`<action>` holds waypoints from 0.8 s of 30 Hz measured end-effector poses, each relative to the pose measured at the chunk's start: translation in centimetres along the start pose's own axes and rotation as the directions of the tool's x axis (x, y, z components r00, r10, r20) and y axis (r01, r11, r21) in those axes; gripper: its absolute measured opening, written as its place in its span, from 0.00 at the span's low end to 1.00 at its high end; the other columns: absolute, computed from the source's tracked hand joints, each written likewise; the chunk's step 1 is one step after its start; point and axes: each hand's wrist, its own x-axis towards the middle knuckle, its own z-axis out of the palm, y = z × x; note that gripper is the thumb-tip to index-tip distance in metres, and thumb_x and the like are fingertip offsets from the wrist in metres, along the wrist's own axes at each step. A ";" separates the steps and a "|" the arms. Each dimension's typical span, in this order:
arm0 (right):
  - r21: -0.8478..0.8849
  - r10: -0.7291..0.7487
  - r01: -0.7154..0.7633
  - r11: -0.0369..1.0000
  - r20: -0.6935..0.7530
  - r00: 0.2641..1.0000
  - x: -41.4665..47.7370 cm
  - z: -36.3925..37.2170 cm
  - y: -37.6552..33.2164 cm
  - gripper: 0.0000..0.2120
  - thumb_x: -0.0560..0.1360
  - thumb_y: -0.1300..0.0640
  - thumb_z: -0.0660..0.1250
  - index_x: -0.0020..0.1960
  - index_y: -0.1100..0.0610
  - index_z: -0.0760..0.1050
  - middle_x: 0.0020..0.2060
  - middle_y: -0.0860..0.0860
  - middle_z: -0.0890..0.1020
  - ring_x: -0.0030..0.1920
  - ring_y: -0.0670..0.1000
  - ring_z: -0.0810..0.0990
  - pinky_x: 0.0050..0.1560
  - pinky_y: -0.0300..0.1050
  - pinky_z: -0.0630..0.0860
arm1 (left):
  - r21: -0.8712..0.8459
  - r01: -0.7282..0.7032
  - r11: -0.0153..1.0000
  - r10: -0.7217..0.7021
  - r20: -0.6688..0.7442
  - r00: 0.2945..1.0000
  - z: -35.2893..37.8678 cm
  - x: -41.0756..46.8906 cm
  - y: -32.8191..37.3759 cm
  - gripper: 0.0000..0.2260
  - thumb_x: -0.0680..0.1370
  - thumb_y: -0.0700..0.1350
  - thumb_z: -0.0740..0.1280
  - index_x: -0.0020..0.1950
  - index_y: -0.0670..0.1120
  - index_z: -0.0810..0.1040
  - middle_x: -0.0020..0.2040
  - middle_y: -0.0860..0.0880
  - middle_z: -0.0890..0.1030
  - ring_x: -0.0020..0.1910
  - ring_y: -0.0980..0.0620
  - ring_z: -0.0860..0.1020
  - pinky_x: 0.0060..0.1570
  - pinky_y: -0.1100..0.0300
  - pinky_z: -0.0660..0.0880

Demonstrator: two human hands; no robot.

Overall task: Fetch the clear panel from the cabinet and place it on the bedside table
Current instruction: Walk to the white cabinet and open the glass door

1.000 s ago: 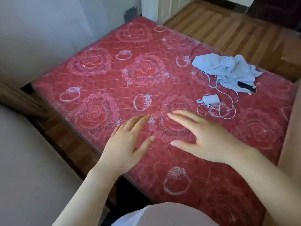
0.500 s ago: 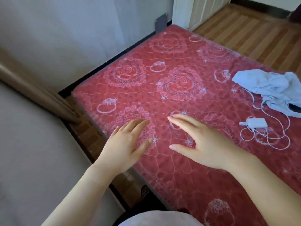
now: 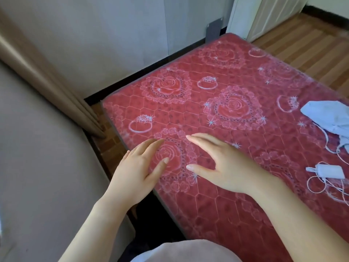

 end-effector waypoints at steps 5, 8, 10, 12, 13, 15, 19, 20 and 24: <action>0.039 0.121 -0.119 0.992 -0.058 0.991 7.9 -1.2 -2.0 0.31 0.72 0.33 0.55 0.72 0.36 0.48 0.71 0.32 0.52 0.63 0.36 0.63 0.58 0.40 0.64 | -0.025 -0.092 0.995 0.094 0.104 0.990 -3.3 8.3 -5.5 0.25 0.76 0.63 0.51 0.71 0.55 0.60 0.71 0.56 0.66 0.67 0.53 0.67 0.64 0.47 0.67; 0.084 0.183 -0.175 0.981 -0.100 0.978 12.8 -2.4 -4.0 0.30 0.73 0.34 0.55 0.72 0.36 0.48 0.71 0.32 0.52 0.68 0.38 0.59 0.58 0.40 0.63 | 0.010 -0.172 0.985 0.169 0.154 0.974 -7.2 13.3 -8.5 0.25 0.76 0.64 0.51 0.71 0.56 0.61 0.70 0.56 0.67 0.66 0.53 0.69 0.63 0.47 0.68; 0.099 0.193 -0.181 0.979 -0.132 0.972 15.7 -3.3 -5.4 0.30 0.73 0.34 0.55 0.72 0.36 0.48 0.71 0.32 0.53 0.69 0.38 0.58 0.59 0.39 0.63 | 0.042 -0.203 0.978 0.193 0.167 0.967 -10.1 16.3 -10.4 0.25 0.76 0.64 0.50 0.70 0.56 0.61 0.70 0.55 0.68 0.65 0.51 0.71 0.63 0.47 0.68; 0.115 0.183 -0.167 0.979 -0.151 0.971 18.3 -4.4 -6.7 0.30 0.73 0.35 0.55 0.72 0.36 0.48 0.71 0.32 0.53 0.69 0.38 0.58 0.61 0.39 0.63 | 0.075 -0.232 0.970 0.216 0.172 0.961 -12.7 18.9 -12.0 0.27 0.75 0.65 0.49 0.71 0.55 0.61 0.70 0.54 0.68 0.67 0.50 0.69 0.64 0.47 0.67; 0.124 0.180 -0.162 0.979 -0.156 0.971 19.5 -4.9 -7.2 0.30 0.73 0.35 0.55 0.72 0.37 0.48 0.71 0.32 0.53 0.69 0.38 0.58 0.62 0.40 0.63 | 0.090 -0.244 0.966 0.226 0.175 0.958 -13.7 19.9 -12.7 0.27 0.75 0.65 0.48 0.71 0.55 0.60 0.70 0.54 0.67 0.68 0.51 0.68 0.65 0.47 0.67; 0.128 0.172 -0.151 0.980 -0.174 0.970 21.4 -5.8 -7.8 0.30 0.73 0.35 0.55 0.72 0.37 0.49 0.71 0.33 0.54 0.69 0.38 0.58 0.64 0.42 0.64 | 0.093 -0.255 0.963 0.236 0.176 0.956 -15.0 21.5 -13.7 0.26 0.76 0.64 0.49 0.71 0.55 0.60 0.70 0.54 0.67 0.69 0.52 0.66 0.66 0.46 0.66; 0.120 0.121 -0.099 0.988 -0.188 0.975 24.6 -6.9 -7.9 0.30 0.74 0.35 0.56 0.72 0.38 0.50 0.71 0.34 0.55 0.69 0.38 0.57 0.64 0.41 0.62 | 0.086 -0.218 0.972 0.205 0.134 0.970 -15.7 23.2 -15.3 0.27 0.76 0.65 0.49 0.71 0.54 0.61 0.70 0.53 0.68 0.68 0.52 0.67 0.65 0.46 0.66; 0.117 0.101 -0.081 0.990 -0.176 0.979 25.4 -6.9 -7.8 0.30 0.74 0.36 0.56 0.72 0.38 0.50 0.71 0.34 0.55 0.69 0.37 0.57 0.64 0.41 0.62 | 0.081 -0.195 0.977 0.185 0.119 0.975 -15.6 23.4 -15.8 0.27 0.75 0.65 0.49 0.71 0.54 0.61 0.70 0.53 0.68 0.68 0.52 0.67 0.65 0.46 0.67; 0.082 0.061 -0.051 0.995 -0.125 0.990 29.4 -6.8 -7.6 0.30 0.73 0.34 0.55 0.72 0.37 0.50 0.71 0.34 0.54 0.70 0.38 0.57 0.65 0.45 0.65 | 0.054 -0.128 0.990 0.123 0.088 0.989 -15.9 24.5 -17.8 0.28 0.75 0.66 0.48 0.71 0.55 0.61 0.70 0.53 0.68 0.69 0.52 0.66 0.65 0.46 0.67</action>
